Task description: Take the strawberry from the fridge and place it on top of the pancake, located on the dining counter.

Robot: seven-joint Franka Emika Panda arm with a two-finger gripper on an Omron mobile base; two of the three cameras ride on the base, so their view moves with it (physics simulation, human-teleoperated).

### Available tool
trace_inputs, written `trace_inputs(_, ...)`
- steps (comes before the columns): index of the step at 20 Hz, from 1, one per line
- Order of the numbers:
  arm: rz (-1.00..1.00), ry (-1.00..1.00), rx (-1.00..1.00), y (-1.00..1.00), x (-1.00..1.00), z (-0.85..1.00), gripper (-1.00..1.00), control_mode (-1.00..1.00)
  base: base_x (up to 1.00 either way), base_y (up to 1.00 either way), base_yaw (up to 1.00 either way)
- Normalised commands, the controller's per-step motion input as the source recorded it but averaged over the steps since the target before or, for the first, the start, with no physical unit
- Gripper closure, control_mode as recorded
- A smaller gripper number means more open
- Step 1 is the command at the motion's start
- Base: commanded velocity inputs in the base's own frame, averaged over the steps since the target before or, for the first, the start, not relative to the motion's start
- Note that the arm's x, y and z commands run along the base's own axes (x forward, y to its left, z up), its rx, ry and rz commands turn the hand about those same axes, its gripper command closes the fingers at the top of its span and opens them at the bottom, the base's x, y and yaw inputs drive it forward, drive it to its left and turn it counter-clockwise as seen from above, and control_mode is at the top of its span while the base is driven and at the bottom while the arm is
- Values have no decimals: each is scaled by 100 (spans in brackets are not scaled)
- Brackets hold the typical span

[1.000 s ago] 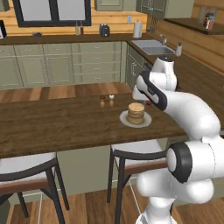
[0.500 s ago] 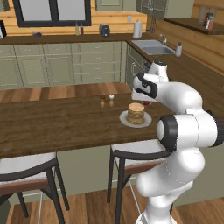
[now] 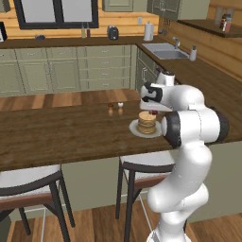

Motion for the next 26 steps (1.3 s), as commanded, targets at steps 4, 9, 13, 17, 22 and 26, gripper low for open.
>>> trace_inputs(4,0,0,0,0,34,-15,100,-100,0,0,0)
trace_inputs(9,0,0,0,0,51,-11,100,-100,0,0,0)
trace_inputs(13,0,0,0,0,39,-11,100,-100,0,0,0)
trace_inputs(17,0,0,0,0,38,-11,100,-100,0,0,0)
trace_inputs(22,0,0,0,0,40,-13,100,-100,0,0,0)
trace_inputs(26,0,0,0,0,22,-23,100,-100,0,0,0)
